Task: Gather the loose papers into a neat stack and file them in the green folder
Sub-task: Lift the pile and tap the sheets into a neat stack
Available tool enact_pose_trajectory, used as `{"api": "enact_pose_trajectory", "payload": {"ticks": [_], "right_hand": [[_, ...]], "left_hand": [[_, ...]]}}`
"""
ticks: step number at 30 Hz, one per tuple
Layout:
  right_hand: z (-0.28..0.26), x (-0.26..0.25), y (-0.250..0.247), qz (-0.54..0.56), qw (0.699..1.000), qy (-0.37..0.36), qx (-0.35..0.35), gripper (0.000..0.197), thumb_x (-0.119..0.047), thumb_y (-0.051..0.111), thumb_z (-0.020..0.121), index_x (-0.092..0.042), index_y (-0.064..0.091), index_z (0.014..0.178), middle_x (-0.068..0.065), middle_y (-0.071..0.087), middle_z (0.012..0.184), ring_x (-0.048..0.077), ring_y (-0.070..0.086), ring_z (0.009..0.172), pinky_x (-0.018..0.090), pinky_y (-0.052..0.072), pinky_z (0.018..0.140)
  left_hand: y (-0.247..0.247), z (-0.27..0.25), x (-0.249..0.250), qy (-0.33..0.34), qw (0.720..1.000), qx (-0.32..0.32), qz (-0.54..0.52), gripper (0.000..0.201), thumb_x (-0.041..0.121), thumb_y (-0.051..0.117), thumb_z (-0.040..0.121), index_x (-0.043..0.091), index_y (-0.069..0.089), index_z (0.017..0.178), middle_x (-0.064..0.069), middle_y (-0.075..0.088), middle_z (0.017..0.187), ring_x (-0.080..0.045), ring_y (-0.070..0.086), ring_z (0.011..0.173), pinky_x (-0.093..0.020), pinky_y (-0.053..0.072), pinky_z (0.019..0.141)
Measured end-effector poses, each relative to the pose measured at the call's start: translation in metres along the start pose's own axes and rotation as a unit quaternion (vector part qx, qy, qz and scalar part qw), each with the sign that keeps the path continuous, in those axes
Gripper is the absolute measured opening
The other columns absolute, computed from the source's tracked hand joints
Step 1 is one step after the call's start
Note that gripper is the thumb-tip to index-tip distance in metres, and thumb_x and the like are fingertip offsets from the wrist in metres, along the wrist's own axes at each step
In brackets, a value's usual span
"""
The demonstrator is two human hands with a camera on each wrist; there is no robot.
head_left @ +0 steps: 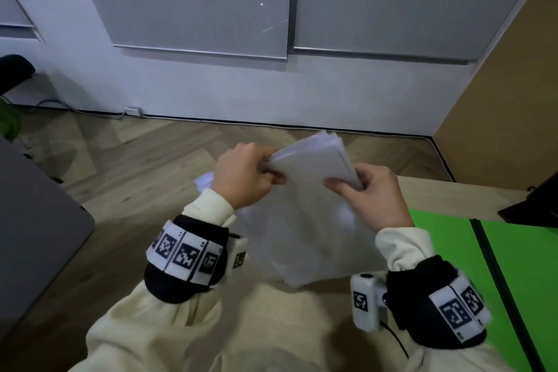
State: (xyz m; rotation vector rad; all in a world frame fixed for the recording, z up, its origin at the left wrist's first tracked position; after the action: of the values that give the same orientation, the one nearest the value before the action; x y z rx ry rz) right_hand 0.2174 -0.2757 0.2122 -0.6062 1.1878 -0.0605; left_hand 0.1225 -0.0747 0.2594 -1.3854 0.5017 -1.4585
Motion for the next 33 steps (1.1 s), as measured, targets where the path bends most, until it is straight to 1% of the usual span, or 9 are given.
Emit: {"api": "enact_pose_trajectory", "payload": {"ticks": [5,8,12,17,22,26,28,30,33], "right_hand": [[-0.013,0.074,-0.028,-0.013,0.989,0.129,-0.076,0.03,-0.028,0.078,0.069,0.0,0.067,0.071,0.003,0.064,0.067,0.014,0.056,0.068,0.029,0.046,0.06],[-0.02,0.091,-0.036,0.08,0.985,0.147,-0.031,0.021,-0.021,0.079,0.071,-0.004,0.07,0.078,-0.01,0.068,0.057,0.014,0.06,0.068,0.02,0.05,0.056],[-0.03,0.099,-0.019,0.281,0.936,0.212,-0.003,0.057,-0.039,0.085,0.038,-0.01,0.065,0.083,-0.008,0.076,0.064,0.003,0.07,0.057,0.021,0.058,0.054],[-0.029,0.1,0.003,0.211,0.961,0.176,0.022,0.014,-0.004,0.066,0.082,-0.017,0.066,0.079,-0.018,0.073,0.059,-0.006,0.065,0.054,0.015,0.055,0.059],[-0.019,0.087,0.006,0.168,0.973,0.105,0.123,0.02,-0.003,0.064,0.084,-0.018,0.062,0.07,-0.025,0.066,0.051,-0.013,0.054,0.047,0.007,0.047,0.052],[-0.044,0.114,0.03,0.137,0.962,0.212,0.103,0.018,-0.004,0.07,0.08,-0.014,0.061,0.067,-0.018,0.067,0.049,-0.003,0.056,0.052,0.016,0.045,0.049],[-0.055,0.121,0.041,0.141,0.945,0.273,0.11,0.012,-0.006,0.073,0.077,-0.007,0.064,0.085,0.001,0.072,0.073,0.015,0.061,0.073,0.023,0.048,0.059],[-0.057,0.124,0.045,0.148,0.933,0.298,0.135,0.028,-0.007,0.074,0.076,0.002,0.066,0.101,0.013,0.065,0.089,0.02,0.059,0.084,0.027,0.045,0.071],[-0.049,0.115,0.041,0.169,0.934,0.274,0.155,0.028,-0.006,0.073,0.077,0.005,0.067,0.102,0.01,0.065,0.089,0.015,0.062,0.077,0.017,0.05,0.058]], "left_hand": [[-0.016,-0.001,-0.052,-0.067,0.956,-0.017,-0.287,0.032,0.012,0.079,0.068,0.024,0.061,0.044,0.017,0.054,0.035,0.01,0.043,0.034,-0.012,0.034,0.04],[-0.011,-0.007,-0.071,-0.106,0.931,0.008,-0.349,0.042,-0.009,0.07,0.075,0.02,0.056,0.048,0.016,0.049,0.03,0.008,0.042,0.029,-0.005,0.032,0.036],[0.0,-0.017,-0.092,-0.178,0.883,0.028,-0.434,0.019,-0.008,0.065,0.079,0.008,0.065,0.068,0.01,0.065,0.044,0.001,0.058,0.038,-0.012,0.047,0.043],[0.033,-0.028,-0.111,-0.259,0.809,0.054,-0.525,0.006,0.004,0.065,0.083,0.007,0.069,0.086,-0.005,0.076,0.074,-0.02,0.071,0.061,-0.034,0.059,0.061],[0.062,-0.034,-0.12,-0.25,0.803,0.043,-0.539,0.036,0.029,0.08,0.067,0.01,0.071,0.096,-0.013,0.072,0.107,-0.03,0.068,0.101,-0.045,0.052,0.092],[0.091,-0.057,-0.125,-0.246,0.837,0.028,-0.487,0.049,0.034,0.08,0.061,0.013,0.069,0.104,0.0,0.075,0.101,-0.013,0.069,0.094,-0.035,0.054,0.086],[0.105,-0.065,-0.126,-0.267,0.831,0.006,-0.487,0.042,0.034,0.08,0.059,0.012,0.072,0.093,0.002,0.077,0.087,-0.009,0.071,0.083,-0.035,0.051,0.084],[0.111,-0.066,-0.127,-0.274,0.831,0.003,-0.483,0.039,0.031,0.078,0.063,0.01,0.073,0.095,-0.005,0.076,0.094,-0.014,0.071,0.088,-0.038,0.052,0.086],[0.11,-0.06,-0.126,-0.25,0.842,0.029,-0.478,0.048,0.028,0.075,0.068,0.003,0.069,0.108,-0.012,0.071,0.109,-0.02,0.067,0.1,-0.033,0.052,0.088]]}}
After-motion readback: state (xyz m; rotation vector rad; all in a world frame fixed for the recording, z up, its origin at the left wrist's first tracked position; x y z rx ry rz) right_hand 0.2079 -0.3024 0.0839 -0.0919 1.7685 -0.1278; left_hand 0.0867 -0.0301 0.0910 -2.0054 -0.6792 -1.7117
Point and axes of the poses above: each hand's wrist, its own z-axis towards the middle knuckle, its own y-axis out of the palm, x = y × z, the point moved 1 cm from there along z, towards the middle knuckle
